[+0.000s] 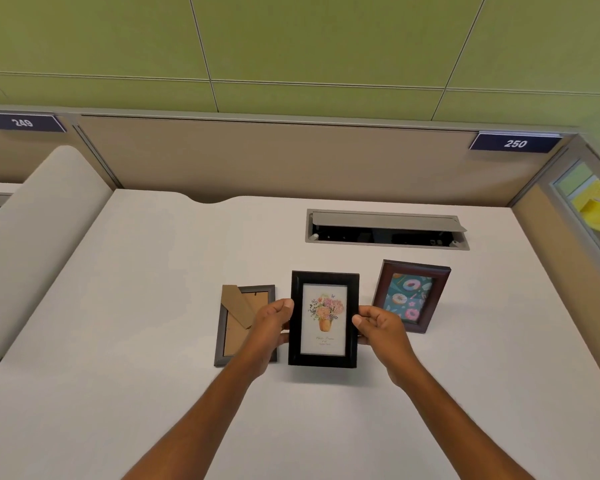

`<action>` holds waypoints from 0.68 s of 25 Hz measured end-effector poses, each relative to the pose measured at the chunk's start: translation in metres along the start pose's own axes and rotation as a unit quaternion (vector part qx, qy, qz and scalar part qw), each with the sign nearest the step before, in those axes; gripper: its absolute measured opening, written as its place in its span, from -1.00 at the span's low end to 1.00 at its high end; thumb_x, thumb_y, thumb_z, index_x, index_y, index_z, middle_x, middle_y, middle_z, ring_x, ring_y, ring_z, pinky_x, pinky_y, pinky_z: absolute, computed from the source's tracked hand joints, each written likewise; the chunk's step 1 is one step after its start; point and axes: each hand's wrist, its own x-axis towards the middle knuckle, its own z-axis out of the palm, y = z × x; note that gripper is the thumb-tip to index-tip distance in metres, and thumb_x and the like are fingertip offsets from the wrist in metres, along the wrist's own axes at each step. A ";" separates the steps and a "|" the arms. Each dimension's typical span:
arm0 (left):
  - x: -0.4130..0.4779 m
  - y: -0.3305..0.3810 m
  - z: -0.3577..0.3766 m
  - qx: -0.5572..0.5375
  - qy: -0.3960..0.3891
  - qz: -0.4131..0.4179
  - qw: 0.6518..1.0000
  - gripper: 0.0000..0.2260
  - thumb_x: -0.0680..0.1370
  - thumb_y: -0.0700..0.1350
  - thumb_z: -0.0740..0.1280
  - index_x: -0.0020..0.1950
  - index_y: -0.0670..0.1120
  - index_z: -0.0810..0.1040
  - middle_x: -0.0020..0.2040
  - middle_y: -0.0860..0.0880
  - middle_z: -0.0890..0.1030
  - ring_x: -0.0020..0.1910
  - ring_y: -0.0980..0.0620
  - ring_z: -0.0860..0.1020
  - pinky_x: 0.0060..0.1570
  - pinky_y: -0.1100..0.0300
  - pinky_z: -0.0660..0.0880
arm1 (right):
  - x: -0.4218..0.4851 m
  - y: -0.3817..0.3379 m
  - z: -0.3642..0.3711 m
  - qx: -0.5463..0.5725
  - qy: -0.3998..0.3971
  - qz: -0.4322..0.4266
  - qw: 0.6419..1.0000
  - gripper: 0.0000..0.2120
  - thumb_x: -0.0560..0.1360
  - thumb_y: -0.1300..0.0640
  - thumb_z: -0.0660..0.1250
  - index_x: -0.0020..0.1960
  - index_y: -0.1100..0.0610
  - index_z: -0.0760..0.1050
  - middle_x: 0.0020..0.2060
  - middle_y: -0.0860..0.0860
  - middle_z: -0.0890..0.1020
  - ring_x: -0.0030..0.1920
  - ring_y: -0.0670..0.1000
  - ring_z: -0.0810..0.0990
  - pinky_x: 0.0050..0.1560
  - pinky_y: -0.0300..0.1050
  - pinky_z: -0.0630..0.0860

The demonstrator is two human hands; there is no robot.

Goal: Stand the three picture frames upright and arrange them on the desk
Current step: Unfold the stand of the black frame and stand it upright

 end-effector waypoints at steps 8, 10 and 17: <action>0.010 -0.007 0.007 -0.006 -0.018 -0.031 0.999 -0.68 0.81 0.05 0.18 0.20 0.11 0.76 0.18 0.01 0.81 0.31 -0.11 0.71 0.35 -0.19 0.66 | 0.000 0.003 -0.003 -0.041 0.043 -0.015 0.998 -0.76 0.71 0.12 0.38 0.34 0.00 0.69 0.06 -0.23 0.75 0.13 -0.13 0.72 0.18 -0.10 0.70; 0.012 -0.007 0.010 -0.017 -0.020 -0.038 0.999 -0.70 0.80 0.07 0.19 0.31 0.07 0.71 0.23 -0.02 0.80 0.32 -0.13 0.71 0.36 -0.18 0.65 | 0.001 0.005 -0.002 -0.049 0.048 -0.023 0.997 -0.75 0.72 0.13 0.36 0.35 0.02 0.69 0.11 -0.17 0.77 0.15 -0.11 0.73 0.25 0.01 0.71; 0.018 -0.002 0.021 -0.016 -0.022 -0.055 0.998 -0.64 0.76 0.25 0.18 0.37 0.11 0.64 0.31 -0.02 0.76 0.28 -0.05 0.74 0.36 -0.19 0.64 | 0.006 0.002 0.002 -0.019 0.041 -0.003 0.999 -0.78 0.73 0.13 0.33 0.28 -0.08 0.68 0.11 -0.17 0.77 0.20 -0.07 0.72 0.23 0.01 0.71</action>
